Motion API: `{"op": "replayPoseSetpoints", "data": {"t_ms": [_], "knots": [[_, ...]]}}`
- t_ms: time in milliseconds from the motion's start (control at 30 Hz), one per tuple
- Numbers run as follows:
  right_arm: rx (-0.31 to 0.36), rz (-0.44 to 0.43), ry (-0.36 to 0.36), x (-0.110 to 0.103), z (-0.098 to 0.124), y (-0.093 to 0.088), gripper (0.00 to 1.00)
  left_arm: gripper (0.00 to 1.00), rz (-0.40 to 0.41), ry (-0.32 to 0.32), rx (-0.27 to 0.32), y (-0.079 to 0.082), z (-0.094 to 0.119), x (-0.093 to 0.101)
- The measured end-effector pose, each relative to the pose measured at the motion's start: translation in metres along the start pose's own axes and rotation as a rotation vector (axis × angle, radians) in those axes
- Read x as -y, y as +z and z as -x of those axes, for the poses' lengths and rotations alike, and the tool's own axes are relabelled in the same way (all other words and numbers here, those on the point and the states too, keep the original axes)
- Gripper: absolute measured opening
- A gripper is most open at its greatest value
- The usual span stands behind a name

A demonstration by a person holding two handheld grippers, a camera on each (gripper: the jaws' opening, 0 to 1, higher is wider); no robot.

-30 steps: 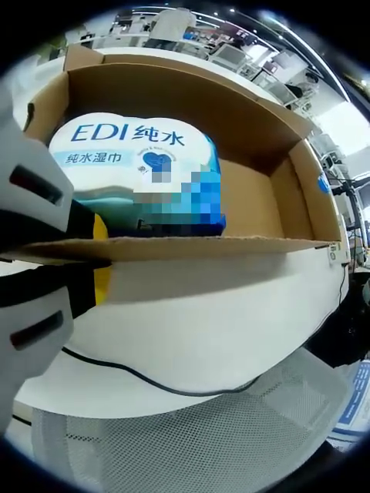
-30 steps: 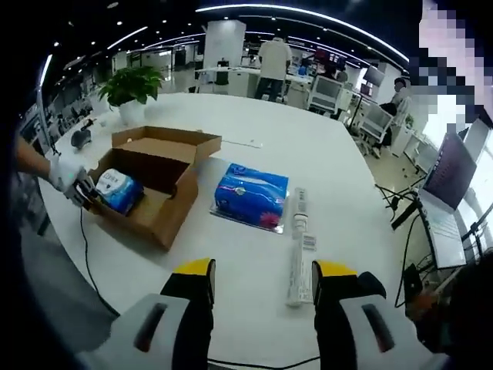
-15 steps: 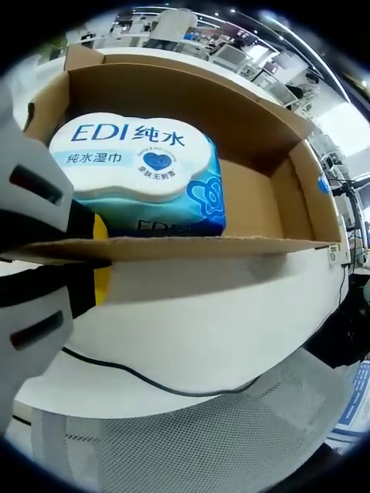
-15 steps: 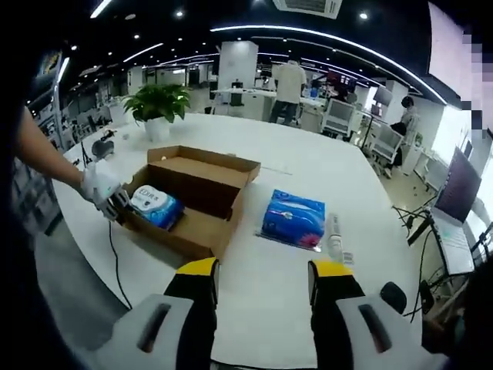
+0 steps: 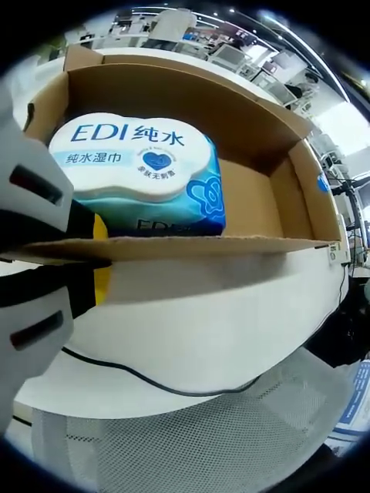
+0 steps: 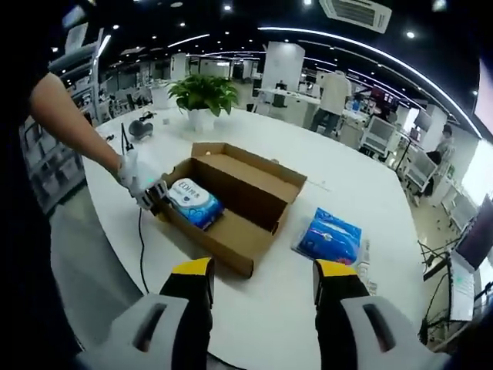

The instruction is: Operate the shoe box by opening the lid, removing the specified soft item, and placing it in the target area until the item is outside and the box remains undamaged.

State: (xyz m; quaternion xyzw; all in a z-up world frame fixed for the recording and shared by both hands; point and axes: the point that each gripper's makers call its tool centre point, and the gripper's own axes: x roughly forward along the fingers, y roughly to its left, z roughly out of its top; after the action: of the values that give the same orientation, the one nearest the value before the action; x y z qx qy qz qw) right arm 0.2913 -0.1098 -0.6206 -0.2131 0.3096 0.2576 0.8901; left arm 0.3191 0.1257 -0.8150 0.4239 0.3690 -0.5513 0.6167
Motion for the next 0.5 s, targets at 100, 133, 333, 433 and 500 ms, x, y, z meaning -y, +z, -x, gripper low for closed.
{"op": "replayPoseSetpoints", "data": {"t_ms": [100,133,333,433,500], "knots": [[-0.064,0.084,-0.029,0.002,-0.004,-0.005,0.49,0.02,-0.001,0.0,0.0,-0.001,0.0,0.0],[-0.093,0.096,-0.045,0.005,-0.005,-0.009,0.49,0.02,-0.002,0.001,0.0,-0.001,0.0,0.0],[-0.081,0.087,0.0,-0.003,-0.013,-0.005,0.49,0.02,-0.002,0.0,0.0,-0.001,0.0,0.0],[-0.071,0.085,0.023,-0.005,-0.017,-0.001,0.49,0.02,-0.001,0.0,0.0,-0.001,0.0,0.001],[-0.053,0.063,0.042,-0.007,-0.02,0.006,0.49,0.02,-0.001,-0.001,0.0,-0.001,-0.001,0.0]]}}
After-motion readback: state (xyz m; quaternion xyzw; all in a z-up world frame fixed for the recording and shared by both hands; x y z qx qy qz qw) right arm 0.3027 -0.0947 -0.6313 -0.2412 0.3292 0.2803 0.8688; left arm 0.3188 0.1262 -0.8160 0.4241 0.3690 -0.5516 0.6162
